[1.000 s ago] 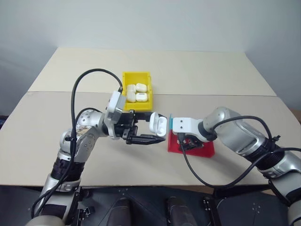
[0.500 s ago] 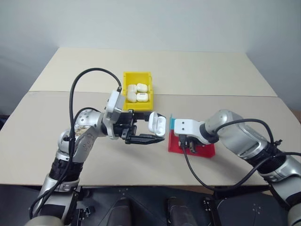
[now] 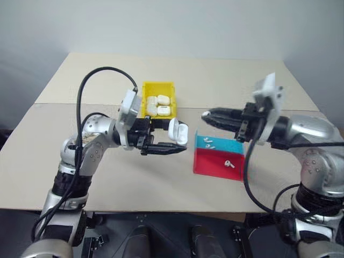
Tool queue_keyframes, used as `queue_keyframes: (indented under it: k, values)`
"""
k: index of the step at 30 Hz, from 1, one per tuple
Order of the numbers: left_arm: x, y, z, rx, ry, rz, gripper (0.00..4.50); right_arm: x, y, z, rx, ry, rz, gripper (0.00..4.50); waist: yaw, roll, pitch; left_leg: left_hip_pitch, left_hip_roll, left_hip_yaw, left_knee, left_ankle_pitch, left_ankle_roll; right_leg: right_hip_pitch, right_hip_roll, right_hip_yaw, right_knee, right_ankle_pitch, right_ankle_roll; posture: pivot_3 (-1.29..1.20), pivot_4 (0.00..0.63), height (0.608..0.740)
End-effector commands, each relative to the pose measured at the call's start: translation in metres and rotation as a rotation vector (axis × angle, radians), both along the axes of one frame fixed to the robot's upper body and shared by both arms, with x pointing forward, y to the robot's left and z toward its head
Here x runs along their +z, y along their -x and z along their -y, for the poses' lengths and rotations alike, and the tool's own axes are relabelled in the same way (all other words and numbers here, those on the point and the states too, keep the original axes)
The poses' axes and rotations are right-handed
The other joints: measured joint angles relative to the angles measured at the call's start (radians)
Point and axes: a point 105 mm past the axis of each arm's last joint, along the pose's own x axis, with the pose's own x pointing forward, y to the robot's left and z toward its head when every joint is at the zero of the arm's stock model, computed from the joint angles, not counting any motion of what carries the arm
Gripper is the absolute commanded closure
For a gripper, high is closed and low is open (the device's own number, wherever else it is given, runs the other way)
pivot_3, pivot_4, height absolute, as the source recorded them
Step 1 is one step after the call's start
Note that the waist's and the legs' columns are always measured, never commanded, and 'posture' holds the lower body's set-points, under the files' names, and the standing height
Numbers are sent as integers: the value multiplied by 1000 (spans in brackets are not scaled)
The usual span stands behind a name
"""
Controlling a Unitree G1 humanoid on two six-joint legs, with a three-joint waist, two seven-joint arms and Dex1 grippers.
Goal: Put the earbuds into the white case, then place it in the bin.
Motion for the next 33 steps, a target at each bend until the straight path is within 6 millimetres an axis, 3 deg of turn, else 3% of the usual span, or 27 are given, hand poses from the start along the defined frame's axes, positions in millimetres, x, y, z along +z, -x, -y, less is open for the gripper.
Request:
queue_keyframes:
  k: [1,8,21,33]
  values:
    - [9,1,8,-35,8,30,1704,22,15,-4,38,-115,79,3868,-4,0,0,0,0,0,0,0,0,0,0,0,0,0,0,0,150,740]
    - [13,-1,13,-56,15,44,1704,10,22,-27,77,-111,58,3868,-5,0,0,0,0,0,0,0,0,0,0,0,0,0,0,0,150,740]
    - [15,-3,10,-43,19,64,1704,-10,17,-33,68,-43,23,3868,-4,0,0,0,0,0,0,0,0,0,0,0,0,0,0,0,150,740]
    - [15,-2,10,-43,20,77,1704,-17,15,-37,71,-11,34,3868,-4,0,0,0,0,0,0,0,0,0,0,0,0,0,0,0,150,740]
